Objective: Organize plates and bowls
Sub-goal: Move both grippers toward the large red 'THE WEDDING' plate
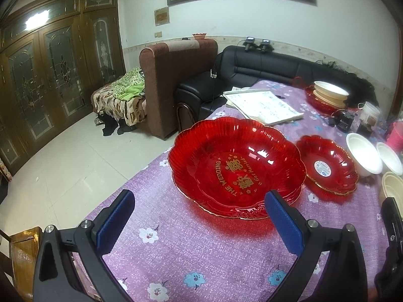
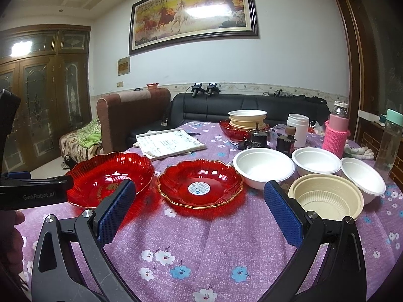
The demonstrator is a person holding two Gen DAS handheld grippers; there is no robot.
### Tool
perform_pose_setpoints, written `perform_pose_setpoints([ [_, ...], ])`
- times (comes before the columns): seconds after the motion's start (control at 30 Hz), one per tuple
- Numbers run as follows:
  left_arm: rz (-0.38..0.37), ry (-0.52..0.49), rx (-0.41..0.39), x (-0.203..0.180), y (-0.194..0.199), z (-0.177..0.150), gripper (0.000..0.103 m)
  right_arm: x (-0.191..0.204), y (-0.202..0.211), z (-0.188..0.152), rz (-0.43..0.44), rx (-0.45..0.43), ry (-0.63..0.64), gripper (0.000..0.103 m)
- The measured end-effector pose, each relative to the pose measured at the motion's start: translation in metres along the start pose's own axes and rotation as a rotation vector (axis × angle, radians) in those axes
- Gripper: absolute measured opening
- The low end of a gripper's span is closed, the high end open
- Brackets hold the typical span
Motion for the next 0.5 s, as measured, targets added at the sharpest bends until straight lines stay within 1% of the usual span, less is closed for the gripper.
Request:
perform_pose_setpoints([
  [0.3, 0.001, 0.010, 0.018, 0.004, -0.007, -0.003, 0.103, 0.002, 0.000, -0.002, 0.001, 0.004, 0.001, 0.103],
  [0.5, -0.002, 0.019, 0.026, 0.010, -0.012, -0.002, 0.103, 0.008, -0.004, -0.004, 0.009, 0.026, -0.003, 0.103],
])
Point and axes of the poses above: each gripper's, at about its wrist camera, not at the fingertips, and y roughly against the way its jaws point, x to its left, z to its top, the point moved 9 cm from there along -y, roughly the way its jaws point, and after that the axes turned 5 degrees about y, right-handed, at the moved point
